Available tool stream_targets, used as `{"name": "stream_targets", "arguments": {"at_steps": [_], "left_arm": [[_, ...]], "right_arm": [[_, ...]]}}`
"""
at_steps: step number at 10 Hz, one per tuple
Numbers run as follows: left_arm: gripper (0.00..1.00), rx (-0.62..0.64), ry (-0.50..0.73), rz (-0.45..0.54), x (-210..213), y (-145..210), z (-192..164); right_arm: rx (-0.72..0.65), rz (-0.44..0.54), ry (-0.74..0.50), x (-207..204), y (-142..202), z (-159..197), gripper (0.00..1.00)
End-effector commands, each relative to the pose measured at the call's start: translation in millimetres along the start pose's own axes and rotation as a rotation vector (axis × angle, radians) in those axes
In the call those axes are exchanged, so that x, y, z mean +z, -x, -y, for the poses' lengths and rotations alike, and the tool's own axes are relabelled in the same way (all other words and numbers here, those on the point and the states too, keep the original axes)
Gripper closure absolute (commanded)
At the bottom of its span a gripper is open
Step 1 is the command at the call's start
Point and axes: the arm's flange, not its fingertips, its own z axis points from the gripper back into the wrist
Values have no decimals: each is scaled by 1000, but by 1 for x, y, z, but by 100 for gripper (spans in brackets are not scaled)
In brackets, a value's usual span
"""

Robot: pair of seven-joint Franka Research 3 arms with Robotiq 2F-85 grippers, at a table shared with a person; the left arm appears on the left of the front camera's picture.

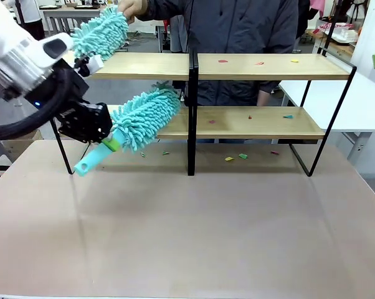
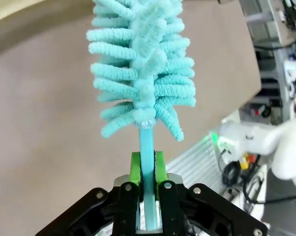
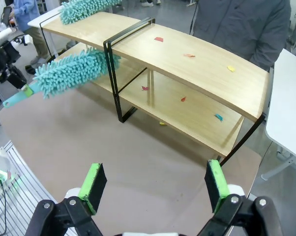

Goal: Clean the shelves.
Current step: Clean a randomly selected level of the Shelf with the Duster.

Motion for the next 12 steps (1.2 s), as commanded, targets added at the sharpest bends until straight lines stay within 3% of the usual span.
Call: {"name": "stream_targets", "arguments": {"at_steps": [1,5,7,12], "left_arm": [[88,25,-86,28,-19,2,8],[88,51,-216,103,-51,-22,11],[88,100,-289,15,-62,-33,10],[88,207,-407,-82,-39,-31,-7]], "right_arm": [[-1,0,-1,1,0,0,0],[-1,0,-1,1,0,0,0],[-1,0,-1,1,0,0,0],[-1,0,-1,1,0,0,0]]}}
